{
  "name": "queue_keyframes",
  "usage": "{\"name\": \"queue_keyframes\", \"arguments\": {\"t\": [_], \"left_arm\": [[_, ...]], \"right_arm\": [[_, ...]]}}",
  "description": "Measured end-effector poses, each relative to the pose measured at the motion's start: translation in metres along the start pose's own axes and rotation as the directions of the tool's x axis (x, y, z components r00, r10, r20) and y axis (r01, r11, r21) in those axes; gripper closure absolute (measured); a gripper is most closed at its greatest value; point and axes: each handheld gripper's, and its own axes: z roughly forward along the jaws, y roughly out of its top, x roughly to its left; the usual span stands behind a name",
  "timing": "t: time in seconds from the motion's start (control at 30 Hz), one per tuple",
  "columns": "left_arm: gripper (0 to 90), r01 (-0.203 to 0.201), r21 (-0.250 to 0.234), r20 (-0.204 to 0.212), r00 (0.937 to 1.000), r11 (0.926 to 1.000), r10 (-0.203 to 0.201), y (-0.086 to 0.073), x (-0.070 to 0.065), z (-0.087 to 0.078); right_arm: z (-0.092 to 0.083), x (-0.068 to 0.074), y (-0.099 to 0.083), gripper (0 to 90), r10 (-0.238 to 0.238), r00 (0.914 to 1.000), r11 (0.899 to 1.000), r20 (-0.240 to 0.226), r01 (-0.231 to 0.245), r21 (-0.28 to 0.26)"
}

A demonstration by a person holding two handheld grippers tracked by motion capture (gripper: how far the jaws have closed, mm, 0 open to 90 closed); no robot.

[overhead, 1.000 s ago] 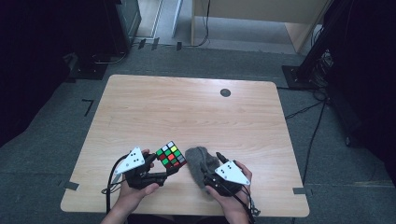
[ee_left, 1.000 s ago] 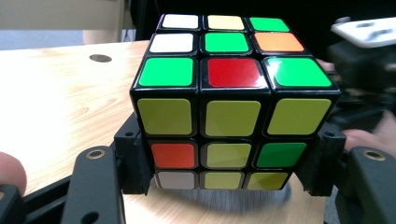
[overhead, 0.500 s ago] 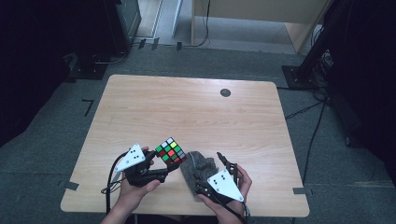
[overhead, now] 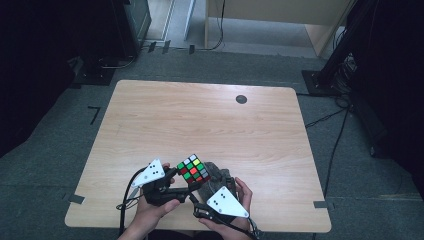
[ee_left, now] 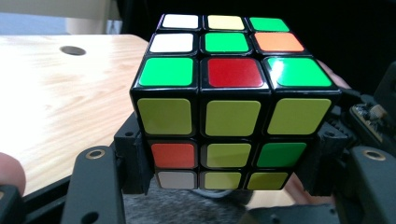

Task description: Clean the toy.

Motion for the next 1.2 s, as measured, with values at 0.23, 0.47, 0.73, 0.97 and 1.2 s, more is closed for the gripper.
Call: {"name": "queue_keyframes", "arguments": {"t": [0.23, 0.47, 0.73, 0.97, 1.2], "left_arm": [[34.1, 0.051, 0.005, 0.043, 0.9978, 0.9987, -0.051, -0.001, -0.002, 0.003], [32.7, 0.090, 0.009, 0.079, 0.9927, 0.9959, -0.091, 0.000, 0.002, 0.005], [15.5, 0.104, -0.088, 0.034, 0.9943, 0.9907, -0.101, 0.013, 0.014, -0.016], [12.1, 0.052, -0.035, 0.028, 0.9983, 0.9981, -0.051, 0.008, 0.038, -0.024], [13.5, -0.072, -0.008, -0.035, 0.9968, 0.9974, 0.071, 0.001, 0.039, -0.024]], "right_arm": [[-0.004, 0.004, -0.003, 32.0, -0.022, 0.9987, 0.997, 0.046, 0.026, -0.070], [-0.006, 0.007, -0.002, 34.7, -0.045, 0.9960, 0.998, 0.077, 0.048, -0.046], [-0.002, 0.001, -0.009, 34.9, -0.044, 0.9982, 0.999, 0.041, 0.043, 0.026], [-0.008, -0.026, -0.008, 34.9, 0.053, 0.9977, 0.996, 0.042, -0.055, 0.069], [-0.015, -0.044, 0.000, 34.8, 0.108, 0.9934, 0.992, 0.039, -0.111, 0.066]]}}
